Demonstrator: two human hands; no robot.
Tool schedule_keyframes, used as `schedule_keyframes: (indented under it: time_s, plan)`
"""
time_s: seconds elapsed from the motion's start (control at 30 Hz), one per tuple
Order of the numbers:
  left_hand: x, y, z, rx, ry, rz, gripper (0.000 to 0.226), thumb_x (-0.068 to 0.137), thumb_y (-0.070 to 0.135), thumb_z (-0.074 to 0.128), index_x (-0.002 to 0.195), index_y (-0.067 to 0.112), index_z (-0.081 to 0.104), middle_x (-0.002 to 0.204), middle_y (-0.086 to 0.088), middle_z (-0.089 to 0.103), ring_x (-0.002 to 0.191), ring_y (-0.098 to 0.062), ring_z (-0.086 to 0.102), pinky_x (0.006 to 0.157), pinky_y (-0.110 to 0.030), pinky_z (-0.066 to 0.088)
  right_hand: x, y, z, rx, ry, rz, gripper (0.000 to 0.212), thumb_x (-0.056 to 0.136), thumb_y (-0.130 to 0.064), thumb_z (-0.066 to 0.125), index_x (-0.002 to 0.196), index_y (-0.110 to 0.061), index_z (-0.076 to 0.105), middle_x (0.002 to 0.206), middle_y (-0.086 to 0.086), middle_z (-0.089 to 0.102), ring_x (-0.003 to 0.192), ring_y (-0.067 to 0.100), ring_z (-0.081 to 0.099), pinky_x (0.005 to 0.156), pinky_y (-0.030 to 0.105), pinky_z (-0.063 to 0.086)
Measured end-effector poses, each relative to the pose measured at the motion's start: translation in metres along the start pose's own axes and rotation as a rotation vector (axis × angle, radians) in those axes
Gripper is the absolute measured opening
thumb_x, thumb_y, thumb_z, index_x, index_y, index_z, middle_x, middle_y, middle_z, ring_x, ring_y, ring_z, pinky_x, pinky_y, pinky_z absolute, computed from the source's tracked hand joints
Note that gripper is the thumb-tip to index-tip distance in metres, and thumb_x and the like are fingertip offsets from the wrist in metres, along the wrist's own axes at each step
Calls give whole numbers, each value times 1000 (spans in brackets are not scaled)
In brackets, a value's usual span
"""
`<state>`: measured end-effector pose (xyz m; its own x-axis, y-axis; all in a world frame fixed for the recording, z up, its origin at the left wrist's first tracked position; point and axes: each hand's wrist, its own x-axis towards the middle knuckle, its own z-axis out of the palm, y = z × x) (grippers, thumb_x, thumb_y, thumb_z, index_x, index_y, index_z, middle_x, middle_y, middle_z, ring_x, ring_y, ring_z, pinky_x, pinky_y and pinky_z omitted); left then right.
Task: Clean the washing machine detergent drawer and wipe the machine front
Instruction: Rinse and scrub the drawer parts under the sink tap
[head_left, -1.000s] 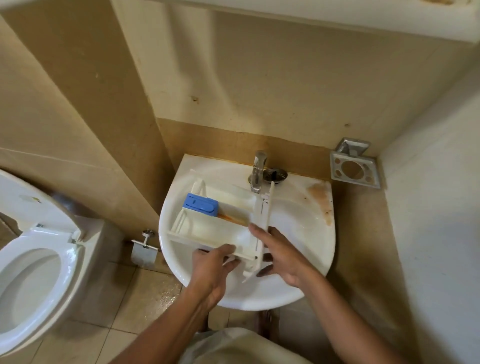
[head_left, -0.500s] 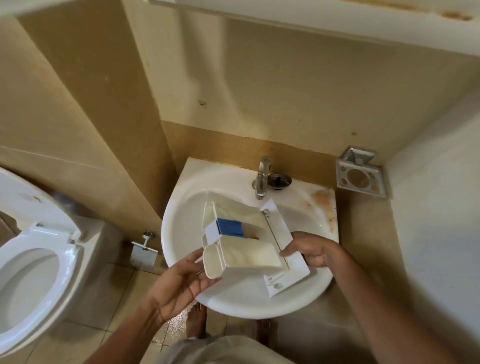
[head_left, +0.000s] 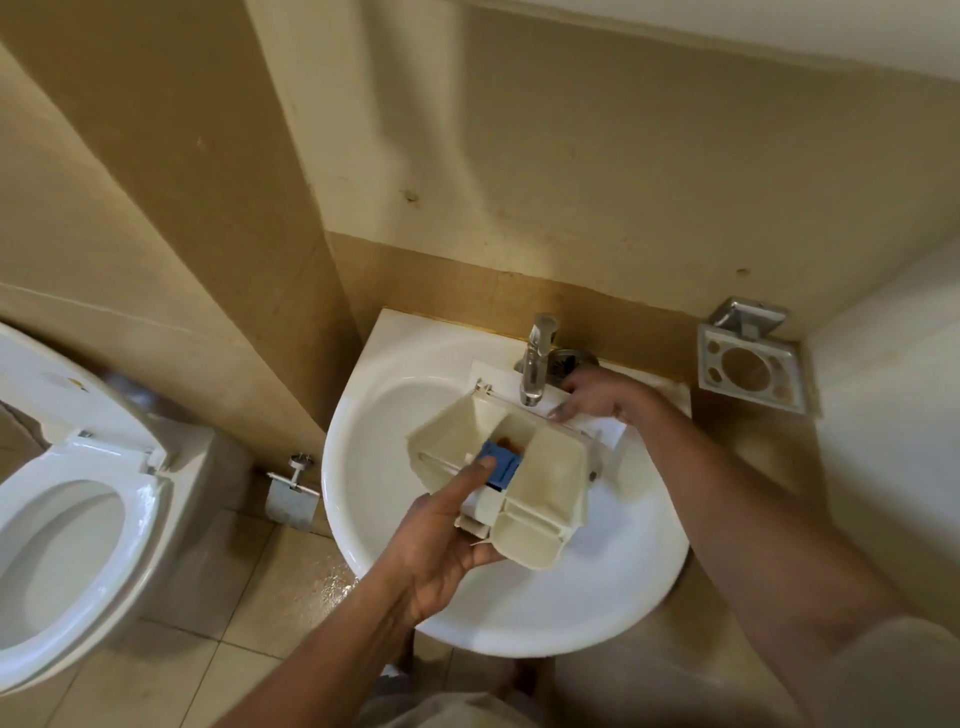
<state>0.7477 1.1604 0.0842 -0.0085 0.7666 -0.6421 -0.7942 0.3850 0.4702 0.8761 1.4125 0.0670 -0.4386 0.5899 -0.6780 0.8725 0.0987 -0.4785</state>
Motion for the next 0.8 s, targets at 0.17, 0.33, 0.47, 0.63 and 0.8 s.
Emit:
schedule_keyframes:
  time_s: [0.17, 0.33, 0.47, 0.63, 0.8]
  plan:
    - [9, -24, 19, 45, 79, 100, 50, 82, 19, 81, 128, 19, 63, 117, -15, 74, 108, -35, 72, 89, -62, 57, -3, -5, -5, -210, 259, -43, 17, 81, -14, 71, 66, -9, 64, 64, 3, 55, 64, 23, 53, 58, 29, 34]
    - [11, -33, 25, 74, 130, 159, 52, 80, 24, 82, 128, 22, 63, 114, -13, 75, 104, -32, 73, 83, -57, 61, -7, -34, -18, -22, 603, -110, 35, 80, -40, 57, 57, -14, 54, 51, 1, 53, 52, 21, 54, 51, 31, 41]
    - [14, -25, 34, 69, 136, 192, 40, 86, 29, 78, 123, 23, 67, 110, -12, 77, 99, -31, 75, 76, -50, 62, 3, -66, -16, -51, 458, -57, 25, 89, -42, 66, 83, -19, 57, 76, -4, 60, 72, 21, 63, 60, 30, 46]
    - [15, -19, 36, 68, 158, 195, 39, 84, 31, 80, 120, 21, 68, 107, -14, 77, 96, -32, 76, 73, -48, 63, 1, -63, -34, -332, 434, -129, 8, 94, -18, 65, 98, -13, 67, 106, 6, 67, 95, 23, 62, 79, 32, 46]
    - [14, -21, 42, 74, 164, 197, 37, 81, 33, 83, 114, 22, 70, 103, -13, 78, 92, -31, 77, 70, -46, 63, -6, -63, -42, -447, 376, -210, 16, 93, -10, 65, 108, -12, 70, 115, 5, 67, 104, 24, 62, 81, 28, 42]
